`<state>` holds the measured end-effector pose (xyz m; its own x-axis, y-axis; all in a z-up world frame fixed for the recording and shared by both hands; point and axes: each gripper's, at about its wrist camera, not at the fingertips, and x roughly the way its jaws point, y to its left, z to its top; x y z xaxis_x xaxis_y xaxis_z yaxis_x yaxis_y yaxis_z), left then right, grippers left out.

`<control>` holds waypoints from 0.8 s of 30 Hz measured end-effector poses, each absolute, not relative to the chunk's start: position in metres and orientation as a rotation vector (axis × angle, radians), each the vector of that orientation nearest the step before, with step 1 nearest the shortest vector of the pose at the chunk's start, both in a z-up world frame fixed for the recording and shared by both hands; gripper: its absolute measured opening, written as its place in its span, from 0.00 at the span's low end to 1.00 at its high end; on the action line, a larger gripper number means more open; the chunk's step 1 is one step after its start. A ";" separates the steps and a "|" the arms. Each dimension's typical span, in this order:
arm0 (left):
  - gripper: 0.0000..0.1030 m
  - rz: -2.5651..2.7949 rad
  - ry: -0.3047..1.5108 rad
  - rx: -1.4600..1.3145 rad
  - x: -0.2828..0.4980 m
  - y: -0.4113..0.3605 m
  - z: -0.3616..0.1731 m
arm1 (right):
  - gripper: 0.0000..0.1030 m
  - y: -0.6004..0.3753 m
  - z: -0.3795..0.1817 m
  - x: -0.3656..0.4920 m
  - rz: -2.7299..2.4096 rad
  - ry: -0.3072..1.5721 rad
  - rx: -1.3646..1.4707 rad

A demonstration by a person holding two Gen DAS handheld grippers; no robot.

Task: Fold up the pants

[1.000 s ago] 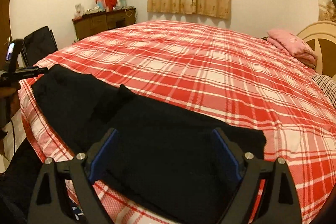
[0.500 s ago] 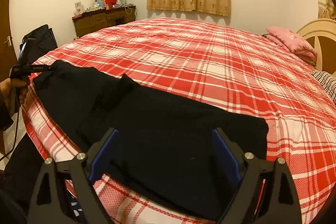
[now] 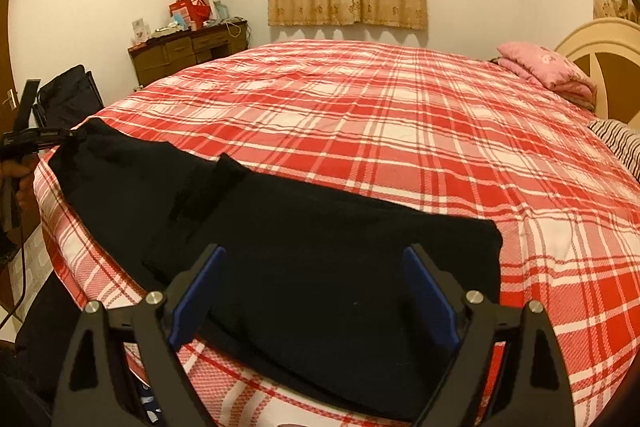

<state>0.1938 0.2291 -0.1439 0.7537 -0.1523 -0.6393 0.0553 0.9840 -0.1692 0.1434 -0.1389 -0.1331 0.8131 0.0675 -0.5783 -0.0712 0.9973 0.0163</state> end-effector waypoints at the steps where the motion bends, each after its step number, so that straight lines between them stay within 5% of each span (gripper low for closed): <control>1: 0.11 -0.127 0.704 -0.170 0.193 0.231 -0.142 | 0.89 -0.139 -0.133 0.144 0.073 0.619 -0.005; 24: 0.10 -0.422 0.616 -0.390 0.149 0.119 -0.065 | 0.89 -0.156 -0.118 0.136 0.040 0.553 0.059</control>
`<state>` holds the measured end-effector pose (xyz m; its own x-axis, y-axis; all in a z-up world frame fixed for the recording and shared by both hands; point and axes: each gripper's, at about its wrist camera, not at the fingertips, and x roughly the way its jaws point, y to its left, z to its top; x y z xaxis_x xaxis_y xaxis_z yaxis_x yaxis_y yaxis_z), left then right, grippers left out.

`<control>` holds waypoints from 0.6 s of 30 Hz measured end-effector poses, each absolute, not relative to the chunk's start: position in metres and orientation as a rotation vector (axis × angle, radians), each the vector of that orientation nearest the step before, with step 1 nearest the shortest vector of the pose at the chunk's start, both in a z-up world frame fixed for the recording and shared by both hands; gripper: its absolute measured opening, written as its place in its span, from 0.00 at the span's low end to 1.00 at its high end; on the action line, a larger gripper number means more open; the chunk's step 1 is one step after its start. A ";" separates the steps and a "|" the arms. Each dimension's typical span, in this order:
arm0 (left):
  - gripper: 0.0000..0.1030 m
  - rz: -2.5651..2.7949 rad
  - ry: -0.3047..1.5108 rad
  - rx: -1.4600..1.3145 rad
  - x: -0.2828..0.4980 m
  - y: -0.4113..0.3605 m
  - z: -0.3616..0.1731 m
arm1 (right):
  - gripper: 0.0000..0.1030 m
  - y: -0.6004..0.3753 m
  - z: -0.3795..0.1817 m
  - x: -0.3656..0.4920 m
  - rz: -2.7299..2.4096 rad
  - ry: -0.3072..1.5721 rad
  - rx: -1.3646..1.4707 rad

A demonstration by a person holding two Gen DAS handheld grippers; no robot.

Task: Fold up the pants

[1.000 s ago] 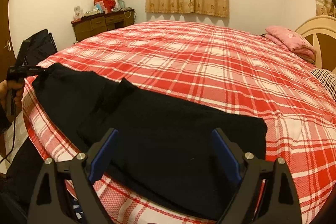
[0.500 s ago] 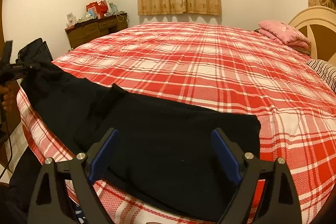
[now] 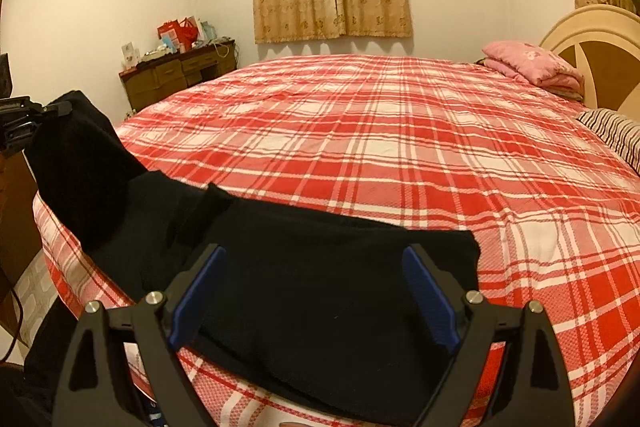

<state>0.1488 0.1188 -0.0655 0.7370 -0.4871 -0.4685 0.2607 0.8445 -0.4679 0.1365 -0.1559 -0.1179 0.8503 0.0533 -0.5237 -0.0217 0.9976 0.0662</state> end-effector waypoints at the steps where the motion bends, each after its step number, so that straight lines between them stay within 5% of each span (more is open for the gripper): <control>1: 0.10 -0.439 0.615 -0.395 0.147 0.110 -0.063 | 0.89 -0.157 -0.117 0.136 0.037 0.548 0.063; 18: 0.10 -0.701 0.674 -0.254 0.139 -0.047 -0.057 | 0.90 -0.229 -0.093 0.119 -0.120 0.471 0.219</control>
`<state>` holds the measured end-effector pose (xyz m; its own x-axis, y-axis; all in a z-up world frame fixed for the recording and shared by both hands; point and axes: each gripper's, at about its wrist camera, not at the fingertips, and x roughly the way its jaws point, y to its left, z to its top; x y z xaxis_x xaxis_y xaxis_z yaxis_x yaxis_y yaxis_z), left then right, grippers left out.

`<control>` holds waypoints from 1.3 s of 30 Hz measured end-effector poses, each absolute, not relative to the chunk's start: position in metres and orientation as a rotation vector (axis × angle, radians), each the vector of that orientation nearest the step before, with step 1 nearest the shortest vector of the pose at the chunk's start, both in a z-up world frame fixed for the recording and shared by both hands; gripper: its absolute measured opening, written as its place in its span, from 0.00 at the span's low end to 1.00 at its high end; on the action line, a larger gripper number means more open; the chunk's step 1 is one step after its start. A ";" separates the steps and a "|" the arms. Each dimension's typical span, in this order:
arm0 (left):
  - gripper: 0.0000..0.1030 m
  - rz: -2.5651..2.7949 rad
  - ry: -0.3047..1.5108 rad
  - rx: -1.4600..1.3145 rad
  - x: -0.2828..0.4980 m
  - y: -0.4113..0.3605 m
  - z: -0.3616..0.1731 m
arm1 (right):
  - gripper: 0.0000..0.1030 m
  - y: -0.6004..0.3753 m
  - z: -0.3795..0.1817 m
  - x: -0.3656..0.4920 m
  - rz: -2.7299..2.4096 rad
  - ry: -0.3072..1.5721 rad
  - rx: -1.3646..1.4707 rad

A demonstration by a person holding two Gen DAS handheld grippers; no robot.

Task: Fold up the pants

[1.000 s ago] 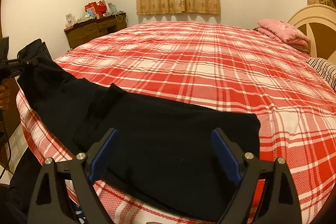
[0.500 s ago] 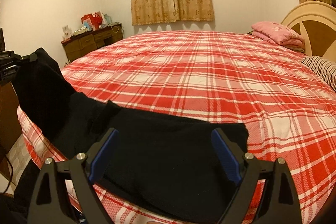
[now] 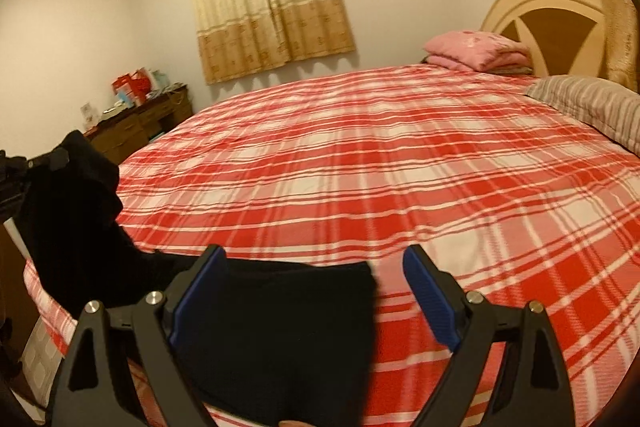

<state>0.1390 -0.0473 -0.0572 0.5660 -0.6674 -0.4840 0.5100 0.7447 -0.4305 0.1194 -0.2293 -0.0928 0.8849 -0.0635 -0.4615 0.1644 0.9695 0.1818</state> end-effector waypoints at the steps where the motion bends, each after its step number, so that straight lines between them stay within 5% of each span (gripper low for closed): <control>1: 0.10 -0.711 0.679 -0.242 0.138 -0.056 -0.059 | 0.90 -0.236 -0.094 0.118 -0.132 0.473 0.224; 16: 0.11 -0.799 0.782 0.013 0.124 -0.171 -0.125 | 0.90 -0.301 -0.106 0.111 -0.238 0.512 0.449; 23: 0.16 -0.869 0.742 -0.003 0.104 -0.172 -0.113 | 0.90 -0.296 -0.109 0.111 -0.225 0.520 0.429; 24: 0.18 -0.881 0.728 -0.007 0.100 -0.170 -0.109 | 0.90 -0.296 -0.109 0.110 -0.226 0.521 0.432; 26: 0.49 -0.888 0.690 -0.015 0.091 -0.164 -0.099 | 0.90 -0.298 -0.110 0.109 -0.225 0.521 0.437; 28: 0.68 -0.858 0.640 -0.028 0.086 -0.153 -0.091 | 0.90 -0.299 -0.109 0.108 -0.227 0.520 0.440; 36: 0.69 -0.476 0.542 0.080 0.106 -0.073 -0.109 | 0.89 -0.272 -0.098 0.105 -0.118 0.567 0.422; 39: 0.69 -0.383 0.597 0.021 0.122 -0.040 -0.130 | 0.76 -0.241 -0.103 0.108 -0.067 0.652 0.330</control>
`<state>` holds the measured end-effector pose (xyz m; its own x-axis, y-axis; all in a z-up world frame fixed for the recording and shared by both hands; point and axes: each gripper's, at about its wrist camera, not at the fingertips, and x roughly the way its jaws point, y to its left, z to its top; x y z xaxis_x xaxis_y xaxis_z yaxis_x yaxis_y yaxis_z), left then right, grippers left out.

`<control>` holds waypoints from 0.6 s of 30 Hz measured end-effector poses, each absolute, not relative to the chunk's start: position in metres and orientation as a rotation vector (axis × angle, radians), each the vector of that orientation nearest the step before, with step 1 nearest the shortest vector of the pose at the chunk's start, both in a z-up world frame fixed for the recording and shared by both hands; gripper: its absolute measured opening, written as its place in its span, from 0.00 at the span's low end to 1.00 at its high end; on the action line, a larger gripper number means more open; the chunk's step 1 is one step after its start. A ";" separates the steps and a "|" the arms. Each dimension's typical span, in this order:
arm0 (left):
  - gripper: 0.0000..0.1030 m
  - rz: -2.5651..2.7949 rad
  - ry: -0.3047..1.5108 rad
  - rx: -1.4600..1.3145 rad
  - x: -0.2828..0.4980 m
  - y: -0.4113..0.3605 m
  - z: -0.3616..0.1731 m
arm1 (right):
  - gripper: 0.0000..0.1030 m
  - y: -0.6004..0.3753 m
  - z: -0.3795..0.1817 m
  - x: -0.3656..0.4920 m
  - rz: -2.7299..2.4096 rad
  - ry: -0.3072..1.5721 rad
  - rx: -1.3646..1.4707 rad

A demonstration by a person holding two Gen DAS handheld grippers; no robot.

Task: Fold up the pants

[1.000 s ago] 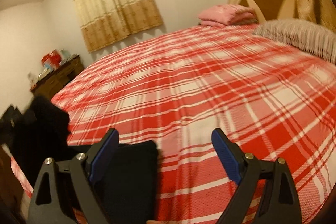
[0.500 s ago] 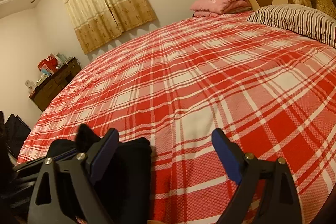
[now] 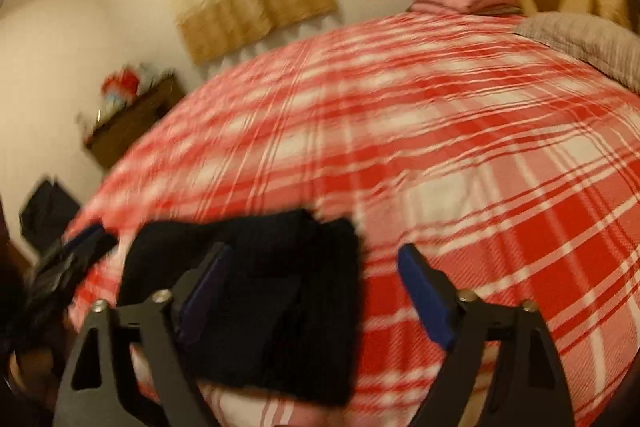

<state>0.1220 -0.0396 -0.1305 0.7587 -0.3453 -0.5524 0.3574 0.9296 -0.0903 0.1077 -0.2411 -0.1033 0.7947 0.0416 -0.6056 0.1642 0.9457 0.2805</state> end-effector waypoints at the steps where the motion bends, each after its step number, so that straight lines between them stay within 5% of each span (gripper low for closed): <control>1: 0.69 -0.363 0.621 -0.009 0.126 -0.030 -0.139 | 0.73 -0.234 -0.108 0.109 -0.067 0.683 0.299; 10: 0.72 -0.306 0.696 0.033 0.133 -0.031 -0.172 | 0.13 -0.230 -0.134 0.109 -0.112 0.819 0.200; 18: 0.87 -0.292 0.717 0.003 0.141 -0.025 -0.188 | 0.15 -0.227 -0.137 0.110 -0.137 0.841 0.146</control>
